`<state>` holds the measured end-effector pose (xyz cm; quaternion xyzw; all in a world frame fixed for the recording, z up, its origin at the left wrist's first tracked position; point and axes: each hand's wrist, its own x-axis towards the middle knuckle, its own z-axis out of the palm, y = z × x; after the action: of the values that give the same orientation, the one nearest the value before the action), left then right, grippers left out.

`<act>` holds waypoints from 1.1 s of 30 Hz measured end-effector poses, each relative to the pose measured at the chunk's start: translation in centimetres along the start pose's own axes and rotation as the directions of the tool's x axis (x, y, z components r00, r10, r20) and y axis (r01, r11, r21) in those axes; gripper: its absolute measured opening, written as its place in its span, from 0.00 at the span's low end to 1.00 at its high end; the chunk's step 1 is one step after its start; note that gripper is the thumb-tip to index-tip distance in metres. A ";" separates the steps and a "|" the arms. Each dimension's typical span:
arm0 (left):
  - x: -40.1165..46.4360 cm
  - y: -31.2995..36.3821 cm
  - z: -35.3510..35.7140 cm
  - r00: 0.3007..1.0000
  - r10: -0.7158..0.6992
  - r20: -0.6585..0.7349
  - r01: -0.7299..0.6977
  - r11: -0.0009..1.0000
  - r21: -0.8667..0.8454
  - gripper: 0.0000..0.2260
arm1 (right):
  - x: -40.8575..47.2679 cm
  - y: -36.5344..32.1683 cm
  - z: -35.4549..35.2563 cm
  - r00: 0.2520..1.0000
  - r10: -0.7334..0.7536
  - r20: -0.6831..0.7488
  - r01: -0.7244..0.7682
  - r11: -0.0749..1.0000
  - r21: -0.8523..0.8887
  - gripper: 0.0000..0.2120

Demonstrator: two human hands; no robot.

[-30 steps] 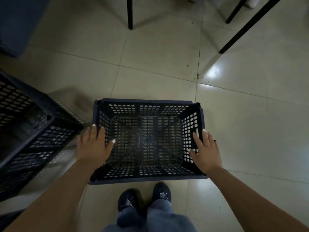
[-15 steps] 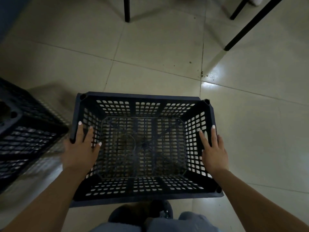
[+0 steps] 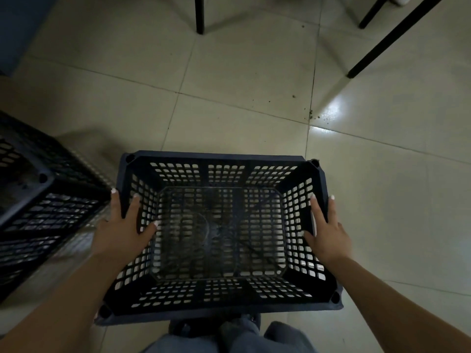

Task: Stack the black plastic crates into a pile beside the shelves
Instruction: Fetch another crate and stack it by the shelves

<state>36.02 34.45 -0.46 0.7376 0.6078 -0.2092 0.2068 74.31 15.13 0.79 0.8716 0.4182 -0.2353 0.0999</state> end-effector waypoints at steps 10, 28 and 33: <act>-12.5 -2.0 -8.9 0.997 -0.078 -0.007 0.078 0.994 -0.078 0.33 | -7.4 -1.3 -10.5 0.991 -0.091 0.098 0.097 0.993 -0.061 0.39; -37.5 -11.3 -14.9 0.814 -0.543 -0.205 0.465 0.822 -0.330 0.33 | -17.6 -14.8 -27.0 0.824 -0.560 0.081 0.561 0.788 -0.255 0.40; -43.8 -14.9 -13.6 0.728 -0.633 -0.263 0.518 0.760 -0.394 0.34 | -22.2 -19.4 -27.2 0.784 -0.617 0.059 0.604 0.740 -0.295 0.39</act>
<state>14.55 9.19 34.55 0.4963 0.8601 -0.0237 0.1155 56.11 22.31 35.80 0.6658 0.7131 -0.1704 0.1384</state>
